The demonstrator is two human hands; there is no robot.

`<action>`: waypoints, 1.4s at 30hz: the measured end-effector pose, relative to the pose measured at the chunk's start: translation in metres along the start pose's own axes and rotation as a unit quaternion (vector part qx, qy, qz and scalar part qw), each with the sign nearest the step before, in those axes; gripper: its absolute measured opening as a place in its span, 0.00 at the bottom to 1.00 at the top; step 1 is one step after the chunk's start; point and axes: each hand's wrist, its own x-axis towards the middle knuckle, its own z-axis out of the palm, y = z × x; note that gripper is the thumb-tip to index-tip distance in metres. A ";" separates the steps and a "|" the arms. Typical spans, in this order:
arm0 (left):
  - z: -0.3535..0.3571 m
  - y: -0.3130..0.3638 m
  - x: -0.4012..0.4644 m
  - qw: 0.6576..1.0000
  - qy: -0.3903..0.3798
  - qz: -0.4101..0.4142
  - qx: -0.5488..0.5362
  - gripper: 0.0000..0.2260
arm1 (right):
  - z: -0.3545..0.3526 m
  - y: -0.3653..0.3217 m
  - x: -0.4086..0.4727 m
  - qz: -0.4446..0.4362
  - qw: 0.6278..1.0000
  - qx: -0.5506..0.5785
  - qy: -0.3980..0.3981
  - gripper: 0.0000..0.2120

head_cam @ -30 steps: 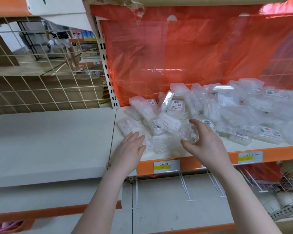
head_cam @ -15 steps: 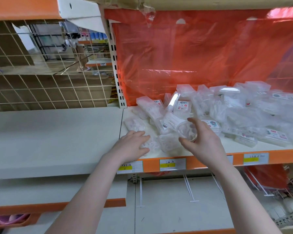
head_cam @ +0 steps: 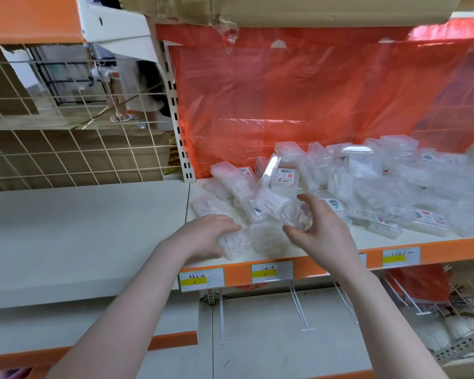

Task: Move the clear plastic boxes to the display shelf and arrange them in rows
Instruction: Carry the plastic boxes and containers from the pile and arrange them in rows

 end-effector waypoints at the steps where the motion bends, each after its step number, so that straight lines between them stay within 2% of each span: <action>1: -0.001 0.000 0.002 1.000 0.006 0.002 0.010 0.31 | 0.000 -0.001 0.000 -0.001 1.000 0.000 0.000 0.30; 11: -0.008 0.007 0.007 0.997 0.024 0.008 0.072 0.31 | 0.001 -0.005 0.005 -0.011 1.000 0.002 0.019 0.29; 18: 0.000 0.008 0.000 0.998 0.037 -0.024 0.034 0.30 | 0.000 -0.005 0.008 -0.011 1.000 0.006 0.018 0.29; 24: -0.003 0.014 -0.014 0.991 0.098 -0.090 0.009 0.28 | -0.009 -0.006 0.011 -0.040 0.999 0.004 -0.004 0.31; 29: -0.016 0.020 -0.032 0.981 0.132 -0.139 -0.001 0.28 | -0.017 -0.009 0.021 -0.067 0.997 0.013 -0.031 0.29; 35: -0.019 0.021 -0.069 0.967 0.142 -0.211 -0.013 0.27 | -0.007 -0.025 0.031 -0.130 0.987 0.038 -0.087 0.27; 42: -0.018 0.000 -0.125 0.948 0.171 -0.268 -0.030 0.29 | 0.014 -0.064 0.031 -0.160 0.973 0.067 -0.151 0.27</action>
